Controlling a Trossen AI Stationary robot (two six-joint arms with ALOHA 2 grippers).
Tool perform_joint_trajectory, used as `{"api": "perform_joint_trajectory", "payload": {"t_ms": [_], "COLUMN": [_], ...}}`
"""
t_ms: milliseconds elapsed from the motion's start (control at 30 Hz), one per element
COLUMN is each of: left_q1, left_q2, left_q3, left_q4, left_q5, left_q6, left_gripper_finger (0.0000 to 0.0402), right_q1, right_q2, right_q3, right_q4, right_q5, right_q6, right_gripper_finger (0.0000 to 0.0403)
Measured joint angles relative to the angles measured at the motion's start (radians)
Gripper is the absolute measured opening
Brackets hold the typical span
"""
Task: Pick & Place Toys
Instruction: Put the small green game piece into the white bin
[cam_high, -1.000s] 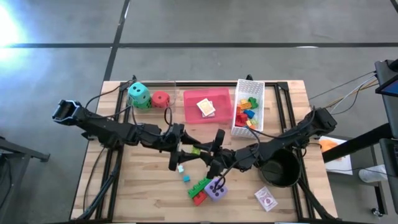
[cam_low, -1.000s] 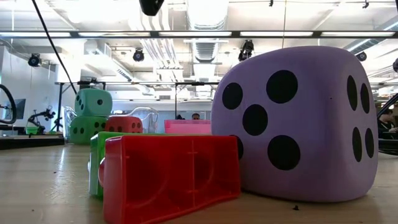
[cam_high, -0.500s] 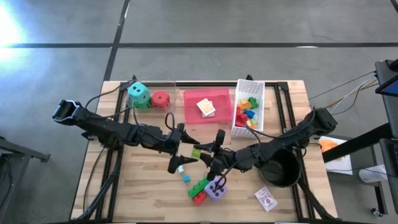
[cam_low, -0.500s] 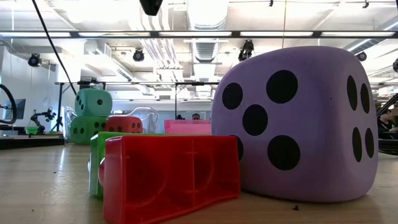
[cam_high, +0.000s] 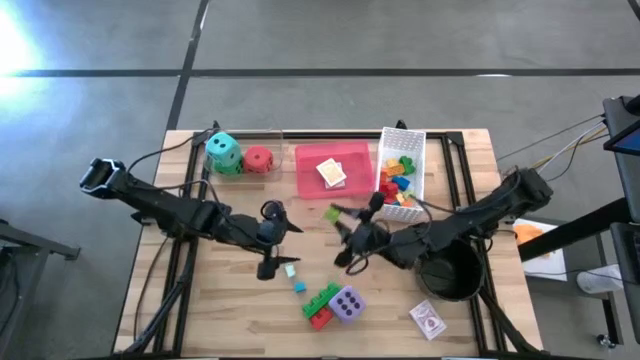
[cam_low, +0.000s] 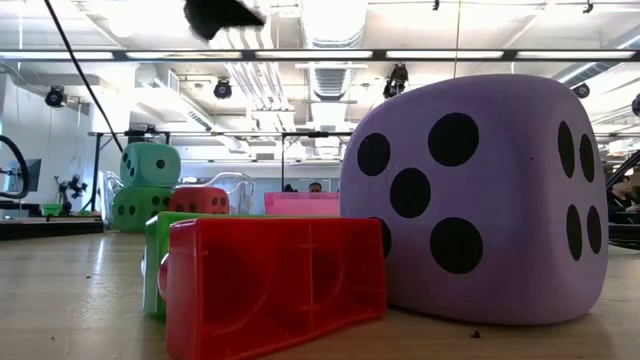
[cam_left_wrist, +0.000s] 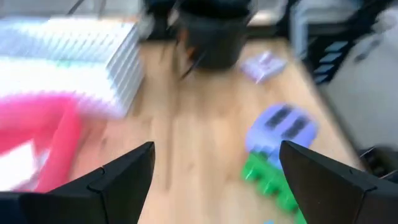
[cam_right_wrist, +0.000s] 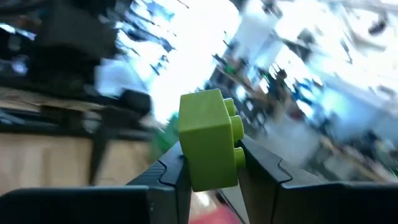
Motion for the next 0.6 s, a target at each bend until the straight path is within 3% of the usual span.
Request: {"api": "perform_joint_trajectory", "payload": {"t_ms": [100,200,367,600], "left_q1": [-0.002,-0.002,0.0,0.0], "left_q2": [-0.005,-0.004,-0.014,-0.04], "left_q3": [-0.004,-0.01,-0.002,-0.003], "left_q4": [-0.107,-0.166,-0.184,-0.218], "left_q5": [-0.055,-0.061,-0.062,-0.062], "left_q6": [-0.06,-0.092,-0.094,-0.093], "left_gripper_finger": [0.0347,0.0347,0.0347,0.0347], "right_q1": [-0.019,-0.064,-0.209,-0.468], "right_q2": [-0.083,-0.193,-0.333,-0.373], "right_q3": [0.007,0.04,0.12,0.198], "right_q4": [-0.224,-0.58,-1.13,-1.459], "right_q5": [0.086,0.077,-0.081,-0.358], "right_q6": [0.149,0.452,0.932,1.081], "right_gripper_finger": [0.0095,0.0095,0.0095,0.0095]}}
